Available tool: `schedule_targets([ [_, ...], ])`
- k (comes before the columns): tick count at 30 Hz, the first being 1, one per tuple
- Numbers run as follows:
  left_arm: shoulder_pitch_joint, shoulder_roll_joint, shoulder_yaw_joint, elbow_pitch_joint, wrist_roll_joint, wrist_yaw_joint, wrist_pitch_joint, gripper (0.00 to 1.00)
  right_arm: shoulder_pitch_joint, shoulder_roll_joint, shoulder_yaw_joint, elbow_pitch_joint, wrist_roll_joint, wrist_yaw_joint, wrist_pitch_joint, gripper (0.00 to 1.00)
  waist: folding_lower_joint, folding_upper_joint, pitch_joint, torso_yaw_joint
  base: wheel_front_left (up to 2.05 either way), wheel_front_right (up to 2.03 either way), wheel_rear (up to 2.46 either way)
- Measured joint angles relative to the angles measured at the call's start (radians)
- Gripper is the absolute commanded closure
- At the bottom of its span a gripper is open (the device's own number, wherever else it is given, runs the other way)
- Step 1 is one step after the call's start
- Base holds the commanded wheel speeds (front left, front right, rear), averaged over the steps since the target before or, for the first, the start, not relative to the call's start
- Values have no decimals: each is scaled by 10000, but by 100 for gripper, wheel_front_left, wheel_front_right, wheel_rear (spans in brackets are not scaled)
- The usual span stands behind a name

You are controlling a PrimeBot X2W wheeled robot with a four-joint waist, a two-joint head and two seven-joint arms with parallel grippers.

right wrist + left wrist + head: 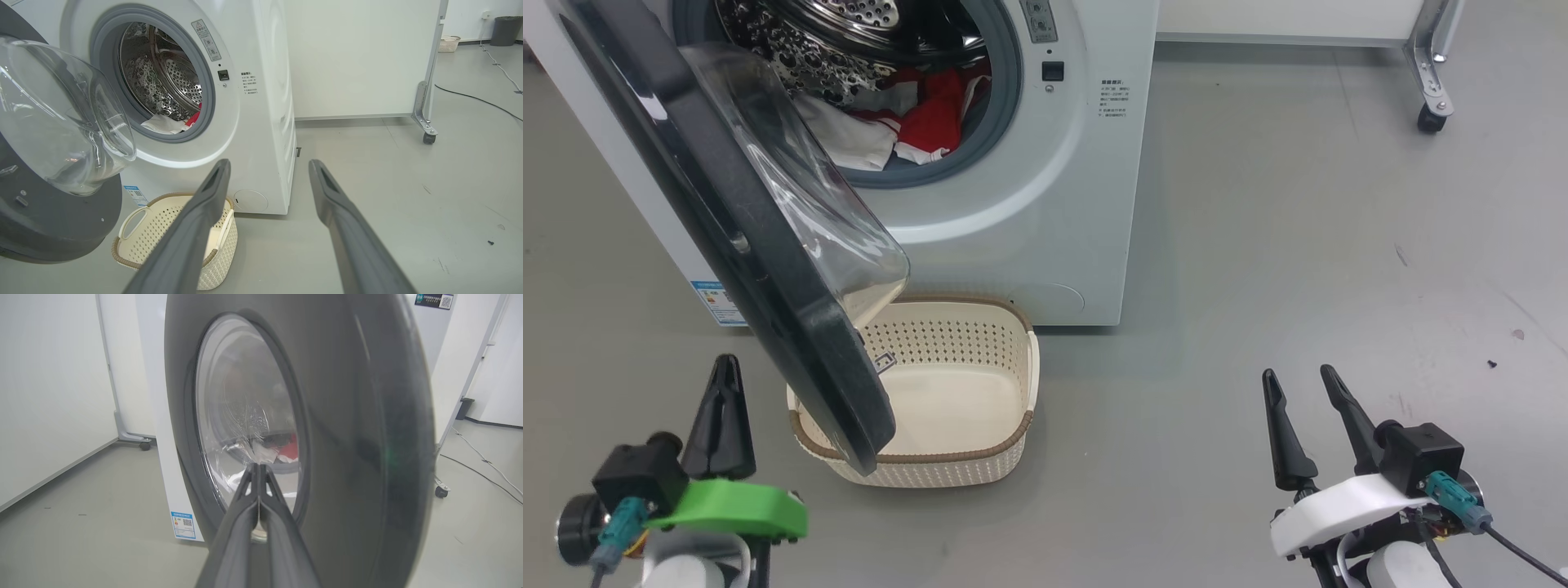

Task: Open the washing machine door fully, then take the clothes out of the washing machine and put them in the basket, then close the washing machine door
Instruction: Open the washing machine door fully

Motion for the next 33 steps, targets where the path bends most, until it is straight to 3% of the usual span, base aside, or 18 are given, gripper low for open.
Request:
schedule_targets([
  [12, -1796, 426, 387, -1806, 368, -67, -48, 100, 0, 169, -90, 151, -115, 169, -2, 0, 0, 0, -1, -33, 0, 0, 0],
  [24, -3148, 696, -13, -2466, 550, -441, -36, 100, 0, 247, -148, 343, -257, 347, -2, 0, 0, 0, -228, -176, 0, 0, 0],
  [33, -3279, 665, -412, -2642, 756, -441, 399, 100, 10, 307, -217, 403, -341, 368, -2, 0, 0, 0, -369, -339, 0, 0, 0],
])
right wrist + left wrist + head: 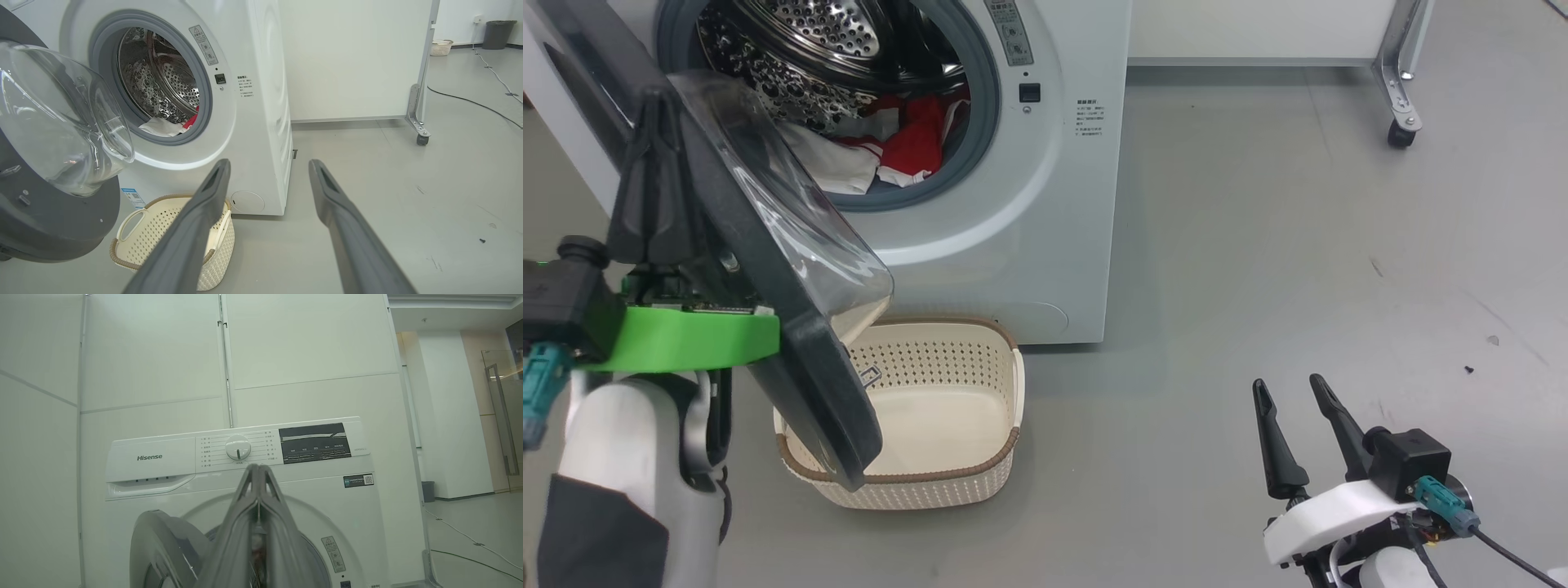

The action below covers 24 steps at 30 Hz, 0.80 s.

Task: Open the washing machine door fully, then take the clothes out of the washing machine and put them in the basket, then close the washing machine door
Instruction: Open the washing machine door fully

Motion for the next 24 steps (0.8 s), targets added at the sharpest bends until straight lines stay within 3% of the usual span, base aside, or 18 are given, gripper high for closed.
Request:
schedule_targets([
  [11, 448, -330, -1256, 272, 52, -257, 681, 100, 8, 63, -169, 15, -15, 90, 2, 0, 0, 0, -14, -77, 0, 0, 0],
  [24, 1385, -499, -1749, 1083, -38, -173, 1381, 100, 20, 157, -305, 63, -132, 109, 2, 0, 0, 0, 115, -82, 0, 0, 0],
])
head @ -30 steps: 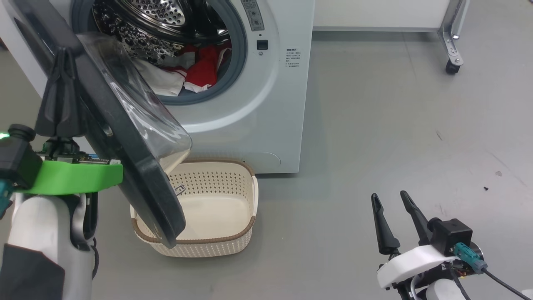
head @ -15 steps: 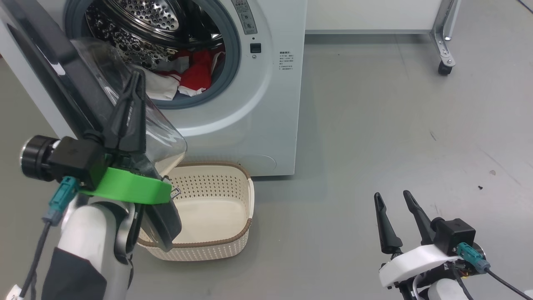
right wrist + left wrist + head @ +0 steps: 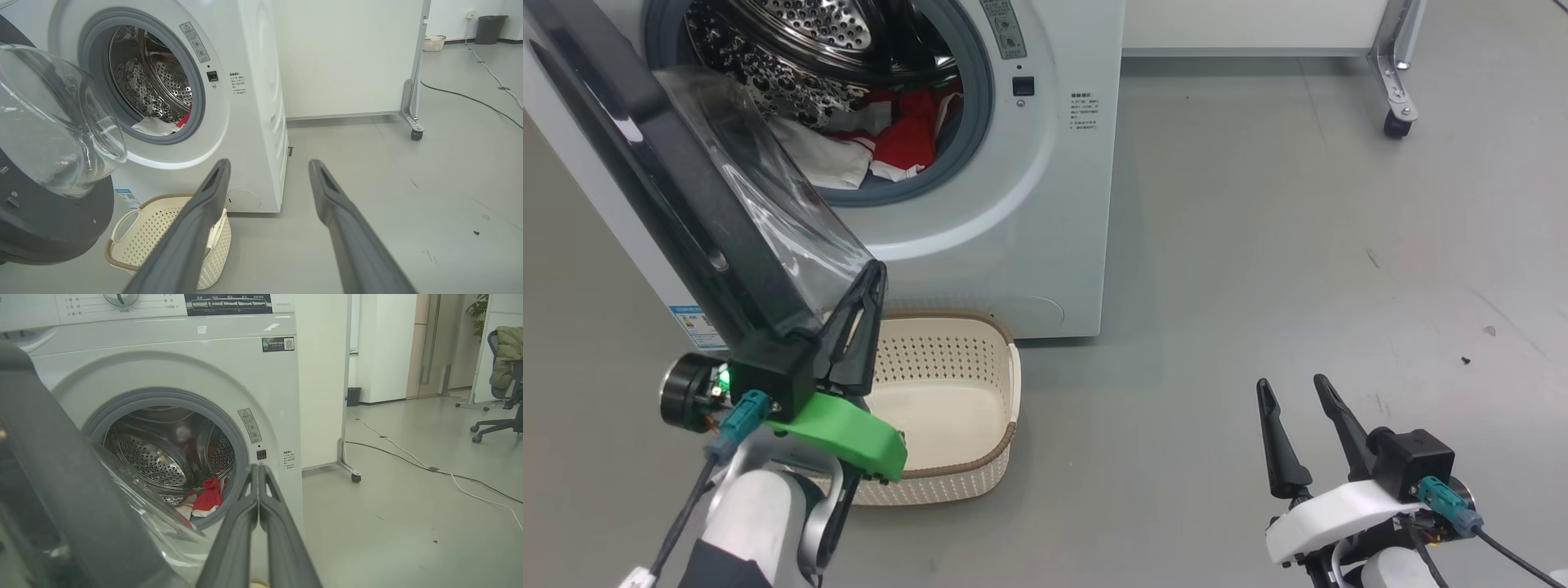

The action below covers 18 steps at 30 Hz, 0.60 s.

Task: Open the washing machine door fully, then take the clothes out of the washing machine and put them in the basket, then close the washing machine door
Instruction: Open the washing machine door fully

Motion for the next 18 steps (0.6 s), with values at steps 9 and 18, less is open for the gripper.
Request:
schedule_targets([
  [9, 573, -90, -182, 569, -489, 153, 568, 100, 10, 71, -23, 19, -56, 94, 0, 0, 0, 0, 108, -52, 0, 0, 0],
  [18, 596, -107, -192, 1070, -742, 370, 746, 100, 9, 109, -188, 21, -128, 98, -2, 0, 0, 0, 237, -132, 0, 0, 0],
])
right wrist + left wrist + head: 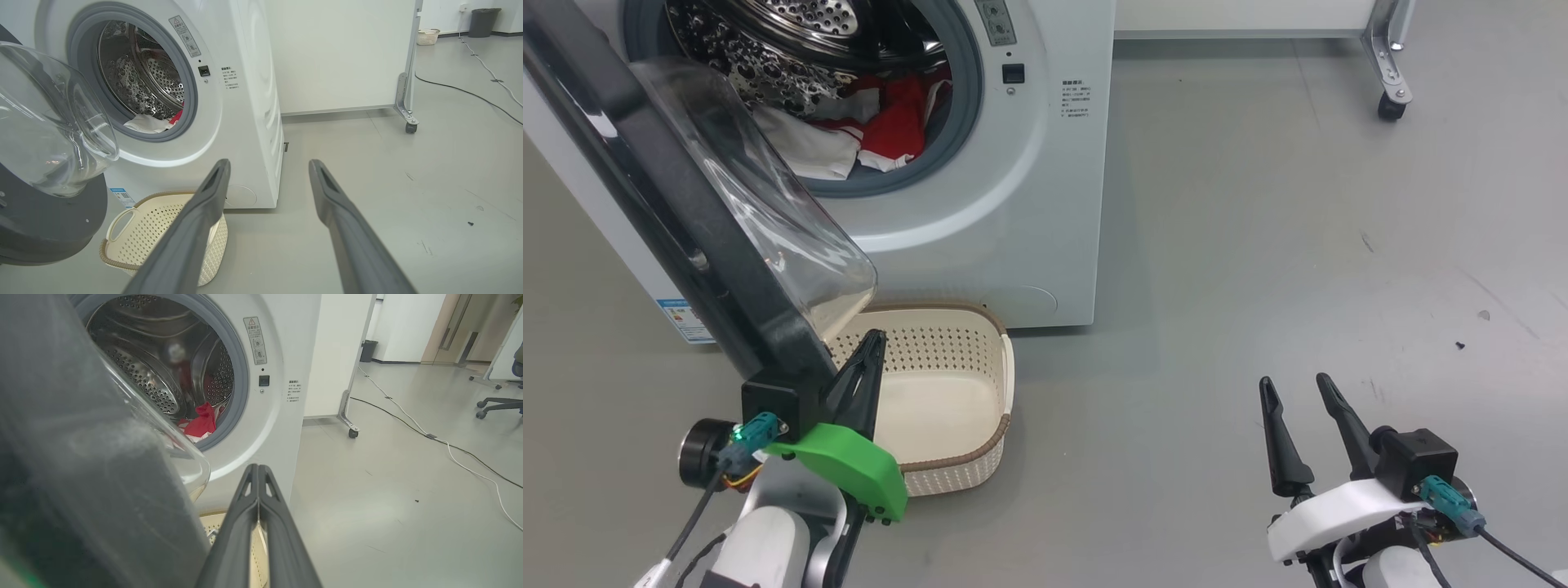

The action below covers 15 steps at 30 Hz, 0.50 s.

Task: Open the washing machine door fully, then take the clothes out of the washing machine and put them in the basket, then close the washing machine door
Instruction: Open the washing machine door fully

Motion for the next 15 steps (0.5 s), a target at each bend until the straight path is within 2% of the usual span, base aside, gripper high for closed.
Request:
schedule_targets([
  [15, 164, -42, 84, 512, -639, 249, 234, 100, 0, 40, -100, 50, -86, 40, 2, 0, 0, 0, 126, -3, 0, 0, 0],
])
